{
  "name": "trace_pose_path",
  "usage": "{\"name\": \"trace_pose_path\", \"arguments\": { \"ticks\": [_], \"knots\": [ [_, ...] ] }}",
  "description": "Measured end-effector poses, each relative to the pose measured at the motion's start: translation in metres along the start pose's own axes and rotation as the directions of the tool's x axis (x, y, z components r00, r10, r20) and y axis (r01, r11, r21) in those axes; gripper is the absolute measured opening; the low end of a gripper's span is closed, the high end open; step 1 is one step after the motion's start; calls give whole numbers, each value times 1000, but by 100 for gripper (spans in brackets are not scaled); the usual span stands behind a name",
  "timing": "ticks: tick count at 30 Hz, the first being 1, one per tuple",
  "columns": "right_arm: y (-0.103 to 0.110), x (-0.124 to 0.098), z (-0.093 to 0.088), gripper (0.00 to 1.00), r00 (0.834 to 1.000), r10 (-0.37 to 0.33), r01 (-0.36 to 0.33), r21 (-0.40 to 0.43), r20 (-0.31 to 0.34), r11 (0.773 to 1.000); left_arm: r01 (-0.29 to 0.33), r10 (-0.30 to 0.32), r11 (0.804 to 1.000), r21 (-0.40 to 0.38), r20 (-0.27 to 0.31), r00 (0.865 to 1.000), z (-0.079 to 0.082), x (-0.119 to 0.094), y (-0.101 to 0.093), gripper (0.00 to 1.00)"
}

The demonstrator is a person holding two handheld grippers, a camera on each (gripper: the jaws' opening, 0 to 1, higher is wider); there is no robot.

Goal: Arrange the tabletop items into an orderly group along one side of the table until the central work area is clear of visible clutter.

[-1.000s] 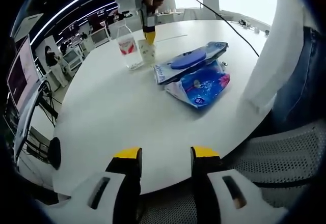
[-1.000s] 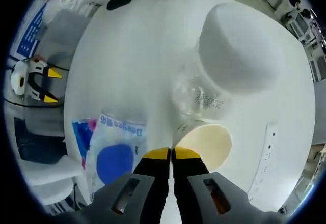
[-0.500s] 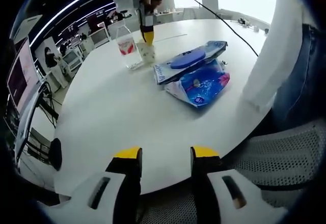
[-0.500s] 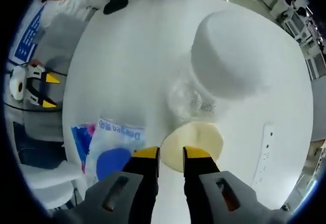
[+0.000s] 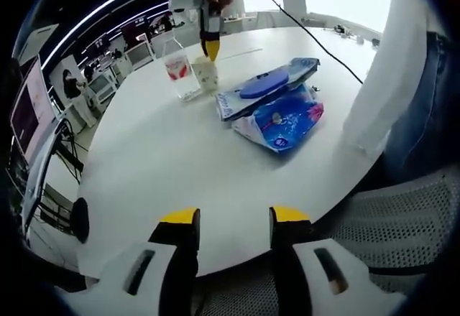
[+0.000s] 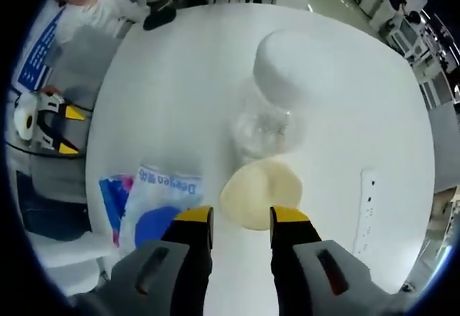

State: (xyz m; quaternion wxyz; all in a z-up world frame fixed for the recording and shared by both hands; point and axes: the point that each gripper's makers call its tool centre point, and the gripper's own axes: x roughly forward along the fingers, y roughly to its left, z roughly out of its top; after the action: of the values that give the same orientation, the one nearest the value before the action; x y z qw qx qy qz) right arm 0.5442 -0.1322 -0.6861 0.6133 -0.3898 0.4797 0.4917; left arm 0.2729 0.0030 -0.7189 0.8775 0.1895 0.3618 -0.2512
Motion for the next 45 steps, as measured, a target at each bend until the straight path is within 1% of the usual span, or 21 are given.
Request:
{"name": "trace_pose_path", "arguments": {
  "ticks": [4, 9, 10, 11, 12, 16, 19, 21, 22, 23, 24, 29, 32, 34, 36, 38, 41, 44, 45],
  "knots": [
    [3, -7, -3, 37, 999, -9, 8, 24, 30, 1000, 3, -3, 1000, 9, -1, 1000, 0, 0, -1, 39],
    [2, -15, -12, 41, 997, -44, 41, 50, 65, 998, 11, -11, 1000, 19, -5, 1000, 0, -1, -4, 39],
    [2, -17, -12, 43, 996, -50, 46, 54, 75, 997, 11, -11, 1000, 17, -5, 1000, 0, -1, -3, 39],
    [2, -20, -13, 44, 993, -59, 54, 52, 103, 997, 10, -10, 1000, 15, -5, 1000, 0, -1, -3, 39],
    [2, -20, -13, 46, 992, -60, 55, 54, 109, 997, 9, -9, 1000, 15, -5, 1000, 0, -1, -3, 39],
    [6, -26, -21, 51, 987, -62, 47, 107, 148, 993, 12, -12, 1000, 19, -8, 1000, 0, -2, -3, 39],
    [8, -31, -23, 55, 974, -70, 44, 120, 215, 992, 16, -16, 1000, 20, -6, 1000, 1, -2, -5, 39],
    [10, -36, -26, 57, 967, -84, 50, 144, 241, 988, 18, -18, 1000, 19, -6, 1000, 1, -2, -5, 39],
    [11, -39, -25, 59, 956, -91, 50, 153, 277, 987, 19, -19, 1000, 21, -8, 1000, 1, -2, -5, 39],
    [13, -42, -25, 60, 950, -91, 43, 161, 299, 986, 20, -20, 1000, 21, -8, 1000, 1, -2, -6, 39],
    [16, -45, -28, 61, 944, -92, 31, 192, 317, 981, 24, -24, 999, 23, -8, 1000, 1, -2, -6, 39],
    [20, -52, -44, 64, 935, -119, 39, 238, 333, 970, 38, -37, 999, 30, -8, 999, 2, -2, -10, 39],
    [22, -58, -53, 64, 921, -150, 45, 285, 361, 958, 45, -45, 998, 33, -7, 999, 3, -2, -12, 39],
    [24, -60, -57, 64, 919, -154, 39, 306, 364, 951, 49, -49, 998, 34, -7, 999, 3, -1, -13, 40],
    [29, -63, -66, 64, 910, -164, 22, 350, 382, 937, 56, -56, 998, 38, -7, 998, 3, -1, -14, 40],
    [31, -65, -70, 64, 905, -170, 19, 362, 390, 932, 61, -61, 997, 42, -7, 998, 3, -1, -16, 40],
    [39, -69, -82, 64, 894, -191, 17, 396, 405, 918, 67, -66, 997, 46, -14, 998, 2, 0, -17, 40],
    [45, -71, -92, 64, 890, -202, 13, 421, 409, 907, 71, -70, 996, 49, -19, 997, 1, 0, -18, 41],
    [50, -72, -99, 64, 889, -208, 11, 436, 408, 900, 74, -73, 996, 51, -22, 997, 1, 0, -19, 41]
  ]
}}
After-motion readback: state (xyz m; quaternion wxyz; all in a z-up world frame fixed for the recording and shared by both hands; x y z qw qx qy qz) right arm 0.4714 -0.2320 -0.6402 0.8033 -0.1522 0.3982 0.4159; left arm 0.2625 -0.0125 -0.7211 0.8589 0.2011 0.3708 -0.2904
